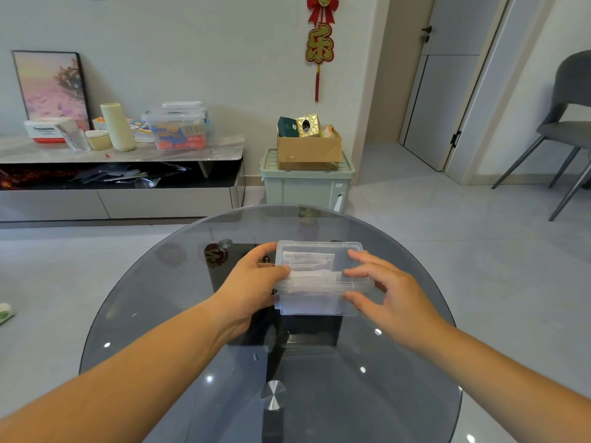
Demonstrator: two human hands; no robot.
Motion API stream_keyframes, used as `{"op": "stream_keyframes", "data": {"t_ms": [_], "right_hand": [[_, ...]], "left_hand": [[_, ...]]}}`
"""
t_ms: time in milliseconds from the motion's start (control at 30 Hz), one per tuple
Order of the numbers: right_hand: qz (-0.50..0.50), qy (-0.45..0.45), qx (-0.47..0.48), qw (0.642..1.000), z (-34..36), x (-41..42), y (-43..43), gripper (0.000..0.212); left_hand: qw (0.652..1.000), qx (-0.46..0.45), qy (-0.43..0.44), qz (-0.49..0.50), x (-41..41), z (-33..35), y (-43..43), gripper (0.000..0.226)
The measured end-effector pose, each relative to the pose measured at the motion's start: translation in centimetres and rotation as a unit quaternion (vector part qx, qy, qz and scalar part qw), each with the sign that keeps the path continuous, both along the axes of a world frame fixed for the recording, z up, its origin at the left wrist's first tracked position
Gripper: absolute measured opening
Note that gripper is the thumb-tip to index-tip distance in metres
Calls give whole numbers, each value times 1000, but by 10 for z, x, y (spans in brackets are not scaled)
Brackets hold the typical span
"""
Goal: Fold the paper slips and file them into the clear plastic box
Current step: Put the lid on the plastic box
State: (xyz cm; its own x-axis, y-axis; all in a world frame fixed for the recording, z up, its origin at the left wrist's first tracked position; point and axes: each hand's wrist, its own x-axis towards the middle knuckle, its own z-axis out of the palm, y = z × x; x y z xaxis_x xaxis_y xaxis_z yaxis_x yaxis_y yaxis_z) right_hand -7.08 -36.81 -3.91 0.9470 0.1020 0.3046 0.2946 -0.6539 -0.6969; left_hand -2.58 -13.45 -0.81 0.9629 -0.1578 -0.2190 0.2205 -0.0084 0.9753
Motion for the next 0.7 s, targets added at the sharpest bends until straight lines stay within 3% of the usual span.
{"op": "stream_keyframes", "data": {"t_ms": [100,233,400,700], "right_hand": [[2,20,18,1000,3,2,2,21],[2,32,5,999,5,6,5,20],[24,48,-23,998,9,15,17,23],[12,42,-39,998,9,23,26,28]], "left_hand": [[1000,3,14,26,2,0,0,35],[997,23,41,59,6,2,4,58],[991,95,34,92,11,12,11,16],[950,305,-48,54,25,6,13,25]]}}
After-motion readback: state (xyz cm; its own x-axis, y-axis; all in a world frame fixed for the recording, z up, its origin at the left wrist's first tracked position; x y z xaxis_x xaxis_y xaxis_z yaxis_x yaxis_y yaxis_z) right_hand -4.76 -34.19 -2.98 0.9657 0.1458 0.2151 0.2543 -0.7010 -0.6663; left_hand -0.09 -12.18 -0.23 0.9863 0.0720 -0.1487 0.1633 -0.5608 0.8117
